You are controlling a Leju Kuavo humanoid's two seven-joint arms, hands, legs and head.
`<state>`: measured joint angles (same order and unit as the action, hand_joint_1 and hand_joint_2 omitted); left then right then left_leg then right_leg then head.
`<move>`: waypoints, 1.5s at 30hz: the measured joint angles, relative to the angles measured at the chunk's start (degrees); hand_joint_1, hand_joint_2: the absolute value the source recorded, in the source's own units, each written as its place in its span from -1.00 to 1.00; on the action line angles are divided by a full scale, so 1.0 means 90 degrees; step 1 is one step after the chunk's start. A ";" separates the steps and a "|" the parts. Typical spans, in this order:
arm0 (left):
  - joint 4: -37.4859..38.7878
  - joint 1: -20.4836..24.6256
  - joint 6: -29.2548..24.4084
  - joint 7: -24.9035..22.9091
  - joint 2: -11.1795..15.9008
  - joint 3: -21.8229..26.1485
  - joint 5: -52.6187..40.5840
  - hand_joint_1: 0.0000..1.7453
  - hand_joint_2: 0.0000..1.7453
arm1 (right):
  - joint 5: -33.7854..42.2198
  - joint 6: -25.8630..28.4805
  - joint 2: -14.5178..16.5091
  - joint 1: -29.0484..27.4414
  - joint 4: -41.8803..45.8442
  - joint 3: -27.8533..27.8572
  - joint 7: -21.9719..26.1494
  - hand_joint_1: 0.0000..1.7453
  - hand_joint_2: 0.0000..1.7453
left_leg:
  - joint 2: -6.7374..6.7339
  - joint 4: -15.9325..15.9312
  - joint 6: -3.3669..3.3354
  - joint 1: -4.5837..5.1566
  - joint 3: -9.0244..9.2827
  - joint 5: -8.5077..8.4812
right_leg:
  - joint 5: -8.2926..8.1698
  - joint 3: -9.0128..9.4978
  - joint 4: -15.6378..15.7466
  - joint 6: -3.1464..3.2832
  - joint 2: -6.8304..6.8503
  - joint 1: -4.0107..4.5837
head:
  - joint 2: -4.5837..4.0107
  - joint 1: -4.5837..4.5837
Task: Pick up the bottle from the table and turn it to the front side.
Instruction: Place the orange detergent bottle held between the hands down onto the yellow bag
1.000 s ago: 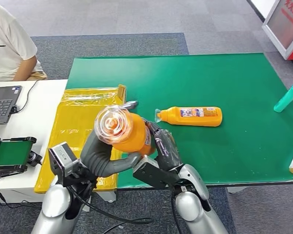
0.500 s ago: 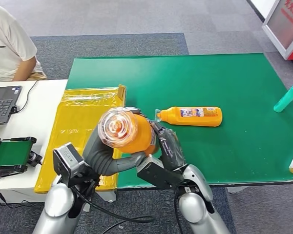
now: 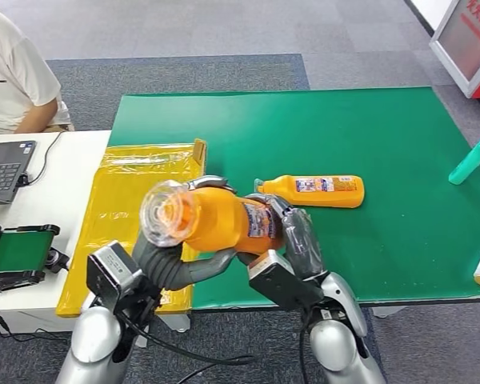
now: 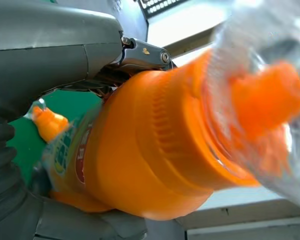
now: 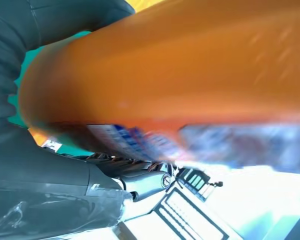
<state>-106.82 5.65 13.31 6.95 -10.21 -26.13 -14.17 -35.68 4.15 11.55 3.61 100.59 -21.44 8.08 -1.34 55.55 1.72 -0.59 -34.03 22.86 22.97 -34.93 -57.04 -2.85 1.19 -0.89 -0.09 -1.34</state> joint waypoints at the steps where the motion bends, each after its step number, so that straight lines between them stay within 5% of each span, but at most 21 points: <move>1: -0.0062 -0.0052 -0.0011 -0.0019 -0.0004 0.0092 -0.0196 1.00 1.00 | 0.0022 -0.0066 -0.0004 -0.0043 0.0061 0.0063 -0.0001 -0.54 1.00 | 0.0000 0.0000 0.0000 0.0000 0.0000 0.0000 | 0.0000 0.0000 0.0000 0.0000 0.0000 0.0000 | 0.0000 -0.0001; 2: -0.0123 -0.0102 -0.0036 -0.0047 -0.0008 0.0188 -0.0472 1.00 1.00 | 0.0069 -0.0163 -0.0009 -0.0088 0.0121 0.0142 -0.0007 -0.93 1.00 | 0.0000 0.0000 0.0000 0.0000 0.0000 0.0000 | 0.0001 0.0000 0.0000 -0.0001 0.0000 0.0000 | 0.0000 -0.0001; 3: -0.0179 -0.0154 -0.0093 -0.0075 -0.0014 0.0289 -0.0838 1.00 1.00 | 0.0153 -0.0282 -0.0011 -0.0134 0.0184 0.0238 -0.0017 -1.00 1.00 | 0.0000 0.0000 -0.0001 0.0000 -0.0001 0.0001 | 0.0001 0.0000 0.0000 -0.0001 0.0000 0.0000 | -0.0001 0.0000; 11: -0.0335 -0.0362 -0.1131 -0.0245 -0.0017 0.1199 -0.4163 1.00 1.00 | 0.0657 -0.0712 0.0025 -0.0385 0.1013 0.1069 -0.0022 -1.00 1.00 | -0.0001 0.0000 0.0000 0.0001 0.0000 -0.0001 | -0.0001 -0.0007 0.0000 0.0001 0.0000 -0.0001 | 0.0000 0.0001; 25: -0.0305 -0.0481 -0.1161 -0.0204 -0.0134 0.2035 -0.4514 1.00 1.00 | 0.0687 -0.0801 0.0072 -0.0721 0.1872 0.1362 -0.0004 -1.00 1.00 | 0.0000 0.0000 -0.0002 0.0002 -0.0003 0.0000 | 0.0001 -0.0007 0.0000 0.0000 0.0001 -0.0001 | 0.0000 -0.0001; 35: -0.0091 -0.0432 -0.1289 -0.0625 -0.0105 0.2342 -0.6887 1.00 1.00 | 0.1344 -0.1090 0.0079 -0.0828 0.2285 0.1558 0.0187 -1.00 1.00 | 0.0000 0.0000 -0.0002 0.0002 -0.0002 0.0000 | 0.0001 -0.0007 0.0000 0.0000 0.0001 -0.0001 | 0.0000 -0.0001; 40: 0.0345 -0.0275 -0.1285 -0.0775 0.0075 0.2398 -0.7999 1.00 1.00 | 0.1776 -0.1360 0.0079 -0.0825 0.2521 0.1656 0.0285 -1.00 1.00 | 0.0000 0.0000 -0.0002 0.0002 -0.0002 -0.0001 | 0.0000 -0.0007 0.0000 0.0000 0.0001 -0.0001 | 0.0000 -0.0001; 45: 0.1075 0.0004 -0.1351 -0.1159 0.0584 0.2229 -0.8300 1.00 1.00 | 0.1951 -0.1508 0.0076 -0.0830 0.2771 0.1680 0.0394 -1.00 1.00 | -0.0001 0.0000 0.0001 0.0001 0.0000 -0.0003 | 0.0000 -0.0010 0.0000 0.0001 0.0000 0.0000 | 0.0000 0.0000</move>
<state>-97.15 5.69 1.15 -3.48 -4.96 -6.07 -88.88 -18.12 -9.42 12.23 -3.86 125.53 -6.32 11.62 -1.35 55.55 1.73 -0.58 -34.03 22.83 22.97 -35.03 -57.04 -2.84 1.18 -0.89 -0.09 -1.34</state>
